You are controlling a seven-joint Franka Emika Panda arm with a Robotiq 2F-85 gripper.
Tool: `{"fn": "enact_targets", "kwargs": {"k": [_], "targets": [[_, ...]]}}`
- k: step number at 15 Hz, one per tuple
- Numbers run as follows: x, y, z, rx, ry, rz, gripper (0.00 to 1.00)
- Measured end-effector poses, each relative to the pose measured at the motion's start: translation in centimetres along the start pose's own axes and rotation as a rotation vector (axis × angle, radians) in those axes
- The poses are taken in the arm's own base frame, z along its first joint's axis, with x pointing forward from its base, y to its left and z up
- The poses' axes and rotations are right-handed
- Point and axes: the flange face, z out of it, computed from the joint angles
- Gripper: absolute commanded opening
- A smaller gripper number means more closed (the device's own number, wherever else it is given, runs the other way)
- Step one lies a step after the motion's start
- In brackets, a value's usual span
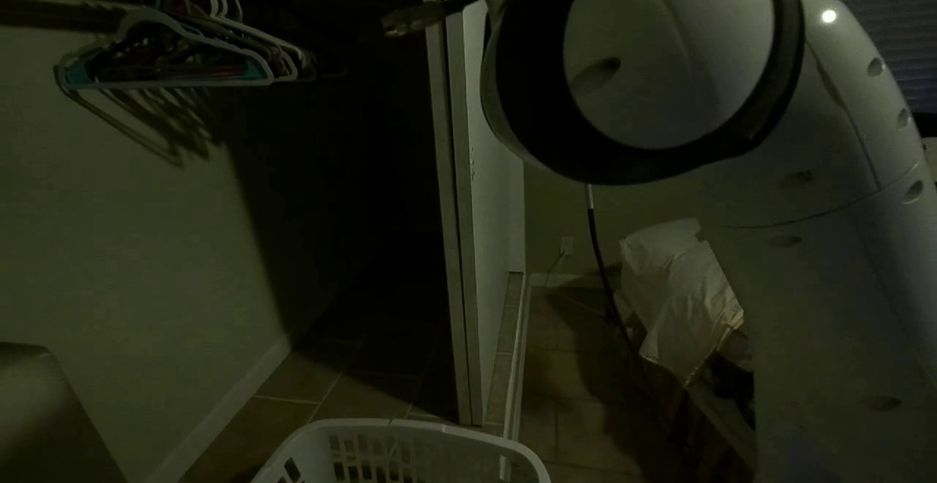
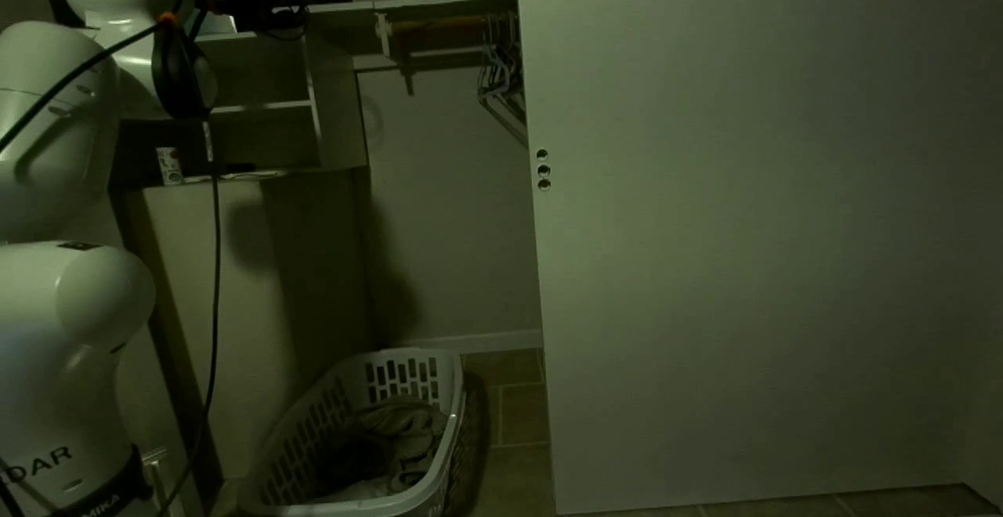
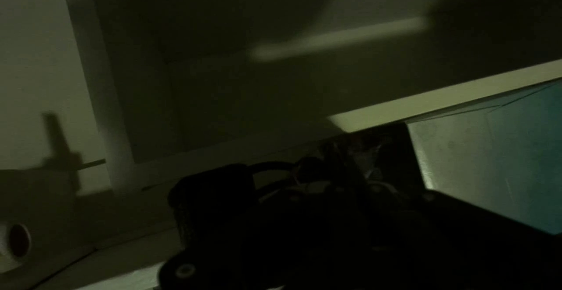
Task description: Put the cable on the shelf completely
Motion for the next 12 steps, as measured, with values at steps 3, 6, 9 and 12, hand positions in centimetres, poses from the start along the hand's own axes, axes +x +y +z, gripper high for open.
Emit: {"fn": "enact_targets", "kwargs": {"k": [3,6,9,12], "targets": [[-0.01,0.0,0.26,-0.003,0.008,0.015,0.33],[0.01,-0.11,0.37,-0.004,0.012,0.023,0.54],[0.01,-0.15,0.44,-0.005,0.015,0.025,0.74],[0.04,-0.25,0.39,-0.005,0.017,0.028,0.95]]}}
